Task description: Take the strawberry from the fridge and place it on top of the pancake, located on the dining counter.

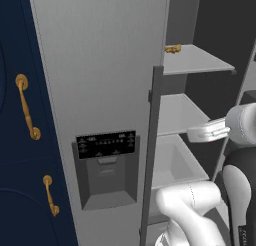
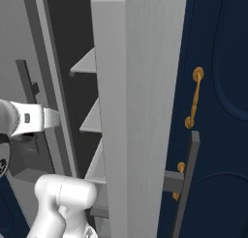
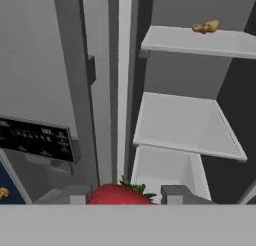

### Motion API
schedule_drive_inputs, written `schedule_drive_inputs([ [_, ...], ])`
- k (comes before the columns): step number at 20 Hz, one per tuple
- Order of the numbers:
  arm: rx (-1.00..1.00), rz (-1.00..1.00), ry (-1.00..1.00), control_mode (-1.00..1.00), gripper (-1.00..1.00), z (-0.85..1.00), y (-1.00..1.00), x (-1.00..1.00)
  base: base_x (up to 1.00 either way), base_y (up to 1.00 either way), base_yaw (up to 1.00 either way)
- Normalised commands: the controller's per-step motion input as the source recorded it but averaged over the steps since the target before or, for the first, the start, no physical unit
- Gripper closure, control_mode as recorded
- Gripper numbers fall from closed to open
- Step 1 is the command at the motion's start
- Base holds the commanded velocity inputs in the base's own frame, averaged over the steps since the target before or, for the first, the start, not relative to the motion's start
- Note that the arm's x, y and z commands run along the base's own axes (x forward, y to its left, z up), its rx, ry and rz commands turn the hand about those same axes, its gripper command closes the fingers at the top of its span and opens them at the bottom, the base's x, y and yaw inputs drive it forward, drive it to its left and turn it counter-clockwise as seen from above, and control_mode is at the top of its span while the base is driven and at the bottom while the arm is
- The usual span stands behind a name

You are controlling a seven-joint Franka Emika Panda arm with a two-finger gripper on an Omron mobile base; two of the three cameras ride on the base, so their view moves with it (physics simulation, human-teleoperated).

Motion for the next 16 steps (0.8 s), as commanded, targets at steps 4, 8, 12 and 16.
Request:
schedule_drive_inputs([
  [4, 0.00, 0.00, 0.00, -1.00, 1.00, 0.18, 0.23, -0.31, 0.00, 0.00, 0.00],
  [8, 0.00, 0.00, 0.00, 1.00, 1.00, 0.08, 0.08, -0.18, -0.32, 0.00, -0.02],
  [12, 0.00, 0.00, 0.00, 1.00, 1.00, 0.00, 0.00, 0.00, -0.91, 0.19, -0.08],
  [16, 0.00, 0.00, 0.00, 1.00, 1.00, 0.00, 0.00, 0.00, -0.89, 0.00, -0.09],
])
